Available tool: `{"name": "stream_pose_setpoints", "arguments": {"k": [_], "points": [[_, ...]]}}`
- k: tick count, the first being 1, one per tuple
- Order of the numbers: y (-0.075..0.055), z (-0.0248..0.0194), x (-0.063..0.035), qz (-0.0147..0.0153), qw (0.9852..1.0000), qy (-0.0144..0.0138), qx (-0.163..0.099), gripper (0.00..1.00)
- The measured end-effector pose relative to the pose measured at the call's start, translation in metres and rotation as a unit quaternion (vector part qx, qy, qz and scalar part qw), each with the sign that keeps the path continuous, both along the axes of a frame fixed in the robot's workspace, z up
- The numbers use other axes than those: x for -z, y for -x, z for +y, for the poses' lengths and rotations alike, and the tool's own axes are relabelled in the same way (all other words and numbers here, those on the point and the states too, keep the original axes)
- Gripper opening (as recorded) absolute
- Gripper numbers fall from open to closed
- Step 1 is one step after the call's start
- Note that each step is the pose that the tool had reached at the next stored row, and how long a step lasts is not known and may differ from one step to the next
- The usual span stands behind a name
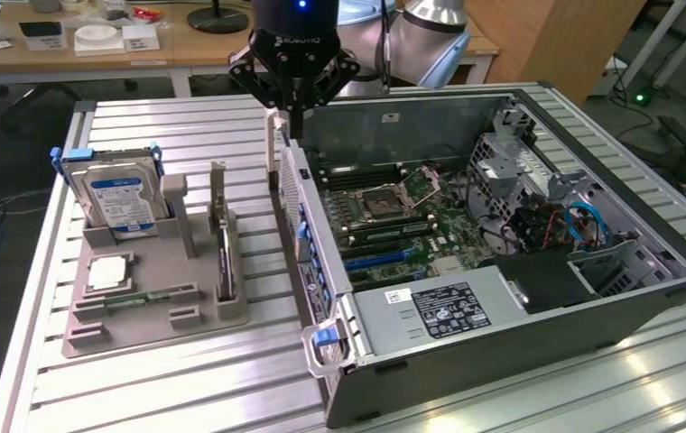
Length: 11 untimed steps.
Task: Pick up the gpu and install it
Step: 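Reach for the gpu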
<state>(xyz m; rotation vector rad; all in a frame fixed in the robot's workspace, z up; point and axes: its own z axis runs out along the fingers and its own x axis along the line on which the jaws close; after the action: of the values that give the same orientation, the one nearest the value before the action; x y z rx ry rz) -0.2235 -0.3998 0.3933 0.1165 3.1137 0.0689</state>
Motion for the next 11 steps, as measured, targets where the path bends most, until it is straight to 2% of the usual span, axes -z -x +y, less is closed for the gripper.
{"name": "stream_pose_setpoints", "arguments": {"k": [11], "points": [[0.011,-0.0002,0.0000,0.0000,1.0000,0.0000,0.000,0.11]]}}
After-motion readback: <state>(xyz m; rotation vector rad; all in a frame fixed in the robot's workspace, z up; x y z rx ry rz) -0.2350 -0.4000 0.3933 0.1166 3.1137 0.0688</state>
